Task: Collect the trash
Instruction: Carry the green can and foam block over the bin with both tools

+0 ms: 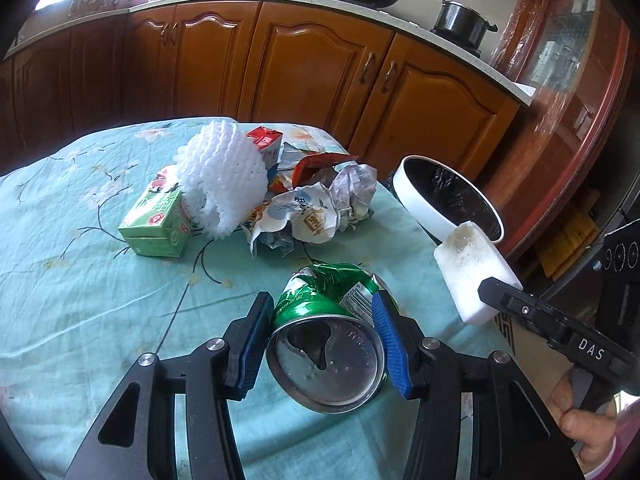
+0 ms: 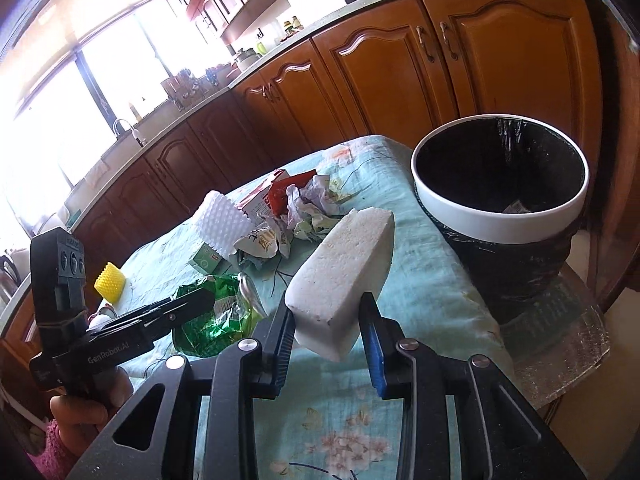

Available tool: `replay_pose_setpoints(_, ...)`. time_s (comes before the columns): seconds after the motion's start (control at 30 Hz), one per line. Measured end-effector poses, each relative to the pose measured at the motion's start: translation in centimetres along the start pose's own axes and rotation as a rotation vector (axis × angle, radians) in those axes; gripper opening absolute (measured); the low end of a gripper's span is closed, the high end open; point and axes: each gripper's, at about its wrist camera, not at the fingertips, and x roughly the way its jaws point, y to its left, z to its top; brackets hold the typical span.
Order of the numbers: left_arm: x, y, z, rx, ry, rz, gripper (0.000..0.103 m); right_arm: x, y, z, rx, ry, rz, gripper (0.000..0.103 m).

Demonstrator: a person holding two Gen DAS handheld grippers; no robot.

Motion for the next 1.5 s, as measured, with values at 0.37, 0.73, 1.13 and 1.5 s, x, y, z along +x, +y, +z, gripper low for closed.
replay_pose_setpoints(0.37, 2.0, 0.4, -1.9, -0.037, 0.119, -0.005, 0.057, -0.3, -0.7, -0.5, 0.019, 0.009, 0.026, 0.032)
replay_pose_setpoints(0.73, 1.4, -1.3, -1.6, 0.011, 0.071, -0.061, 0.05, -0.7, -1.2, -0.3, 0.024, -0.005, 0.017, 0.032)
replay_pose_setpoints(1.13, 2.3, -3.4, 0.4, 0.033, 0.037, -0.103, 0.05, -2.2, -3.4, 1.0, 0.046, -0.045, -0.006, 0.032)
replay_pose_setpoints(1.5, 4.3, -5.7, 3.1, 0.069, 0.013, -0.125, 0.05, -3.0, -5.8, 2.6, 0.058, -0.077, -0.031, 0.032)
